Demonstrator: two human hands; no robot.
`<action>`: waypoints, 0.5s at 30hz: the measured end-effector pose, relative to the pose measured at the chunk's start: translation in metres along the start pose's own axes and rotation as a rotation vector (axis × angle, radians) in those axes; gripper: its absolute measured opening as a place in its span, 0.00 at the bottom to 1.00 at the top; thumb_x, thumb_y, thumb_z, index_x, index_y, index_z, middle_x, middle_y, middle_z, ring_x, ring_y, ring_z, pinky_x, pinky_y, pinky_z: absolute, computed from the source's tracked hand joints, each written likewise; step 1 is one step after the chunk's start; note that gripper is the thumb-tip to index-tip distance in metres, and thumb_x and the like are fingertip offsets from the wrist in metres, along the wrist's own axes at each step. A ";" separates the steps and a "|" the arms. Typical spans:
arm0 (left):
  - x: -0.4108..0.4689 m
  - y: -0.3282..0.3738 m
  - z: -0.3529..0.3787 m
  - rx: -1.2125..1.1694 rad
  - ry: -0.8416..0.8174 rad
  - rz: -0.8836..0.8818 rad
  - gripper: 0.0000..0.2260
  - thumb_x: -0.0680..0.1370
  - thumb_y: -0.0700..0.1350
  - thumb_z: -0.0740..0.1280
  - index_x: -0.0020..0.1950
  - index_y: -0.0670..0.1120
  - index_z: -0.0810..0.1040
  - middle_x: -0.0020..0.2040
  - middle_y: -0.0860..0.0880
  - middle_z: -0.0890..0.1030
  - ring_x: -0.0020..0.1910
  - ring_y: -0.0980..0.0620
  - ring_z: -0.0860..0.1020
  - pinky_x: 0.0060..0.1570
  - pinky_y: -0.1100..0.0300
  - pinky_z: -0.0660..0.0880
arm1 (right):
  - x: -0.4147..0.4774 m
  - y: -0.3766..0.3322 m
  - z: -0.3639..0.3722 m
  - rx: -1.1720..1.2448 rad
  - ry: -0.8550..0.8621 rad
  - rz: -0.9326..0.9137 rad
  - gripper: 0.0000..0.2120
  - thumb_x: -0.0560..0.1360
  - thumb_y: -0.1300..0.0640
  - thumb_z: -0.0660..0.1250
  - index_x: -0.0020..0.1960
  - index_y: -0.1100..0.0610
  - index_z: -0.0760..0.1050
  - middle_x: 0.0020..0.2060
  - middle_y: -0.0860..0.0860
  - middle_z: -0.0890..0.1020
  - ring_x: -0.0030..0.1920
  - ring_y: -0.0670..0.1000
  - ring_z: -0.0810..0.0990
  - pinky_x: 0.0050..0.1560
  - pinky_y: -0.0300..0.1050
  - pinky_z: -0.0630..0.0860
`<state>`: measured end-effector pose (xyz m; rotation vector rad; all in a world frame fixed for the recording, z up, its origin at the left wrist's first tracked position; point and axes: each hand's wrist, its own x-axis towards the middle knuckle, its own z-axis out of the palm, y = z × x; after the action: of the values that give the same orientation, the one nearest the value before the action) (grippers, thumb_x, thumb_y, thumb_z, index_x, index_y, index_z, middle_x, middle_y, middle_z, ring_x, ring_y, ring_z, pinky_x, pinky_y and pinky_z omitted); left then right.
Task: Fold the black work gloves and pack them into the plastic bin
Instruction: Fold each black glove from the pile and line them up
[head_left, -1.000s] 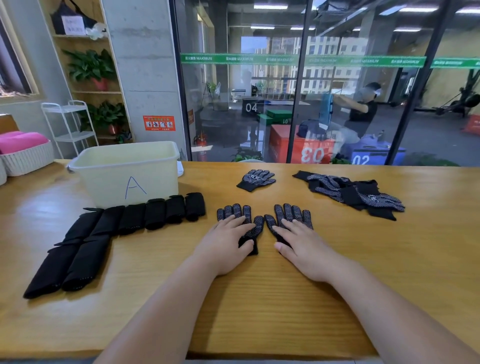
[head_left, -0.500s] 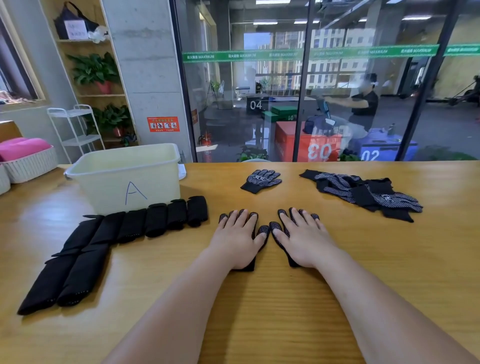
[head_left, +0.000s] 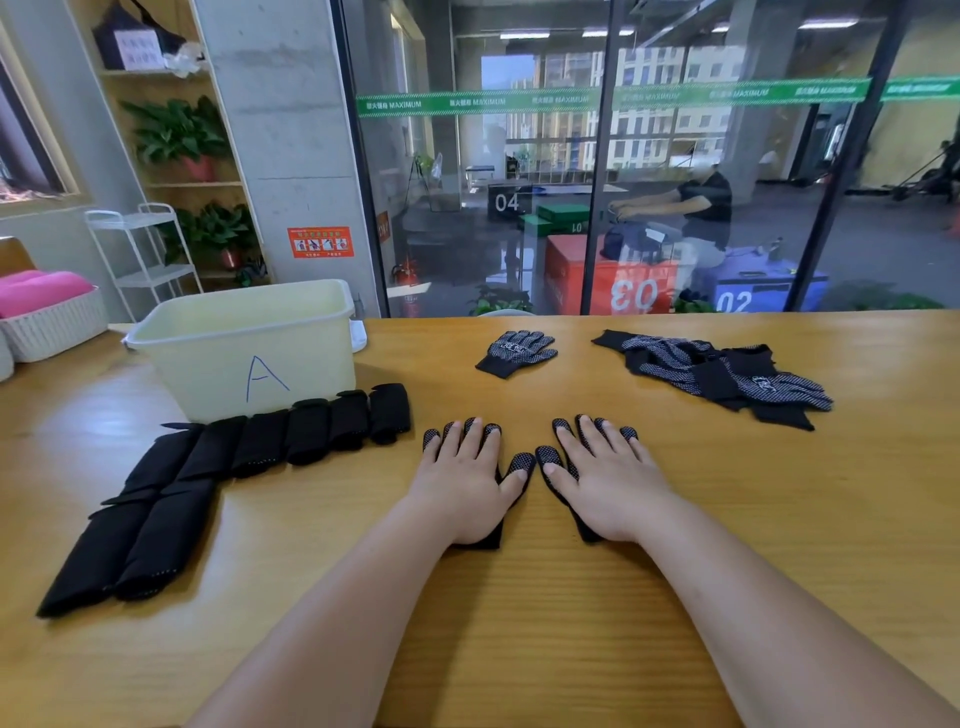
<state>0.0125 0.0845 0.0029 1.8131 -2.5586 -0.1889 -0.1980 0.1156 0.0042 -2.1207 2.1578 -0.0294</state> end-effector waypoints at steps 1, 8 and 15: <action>-0.005 -0.001 0.002 -0.005 -0.002 0.000 0.37 0.84 0.70 0.42 0.88 0.52 0.41 0.87 0.50 0.39 0.86 0.46 0.38 0.84 0.43 0.41 | -0.006 0.000 0.001 0.003 -0.002 -0.005 0.36 0.82 0.28 0.37 0.86 0.41 0.38 0.86 0.47 0.39 0.85 0.53 0.37 0.84 0.59 0.41; -0.036 -0.002 -0.004 -0.181 0.328 0.072 0.26 0.88 0.58 0.52 0.87 0.55 0.57 0.87 0.54 0.54 0.87 0.50 0.47 0.85 0.50 0.46 | -0.045 0.002 -0.006 0.081 0.117 -0.075 0.32 0.85 0.32 0.38 0.86 0.41 0.45 0.85 0.42 0.42 0.85 0.47 0.38 0.85 0.55 0.41; -0.045 0.001 0.007 -0.084 0.100 0.167 0.29 0.88 0.63 0.49 0.88 0.57 0.49 0.88 0.56 0.45 0.86 0.52 0.41 0.85 0.48 0.43 | -0.050 -0.005 0.002 0.048 0.001 -0.134 0.33 0.84 0.30 0.39 0.86 0.40 0.41 0.85 0.41 0.38 0.84 0.46 0.35 0.84 0.55 0.39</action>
<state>0.0266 0.1277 -0.0010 1.5312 -2.5742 -0.1954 -0.1923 0.1652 0.0064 -2.2340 1.9914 -0.0935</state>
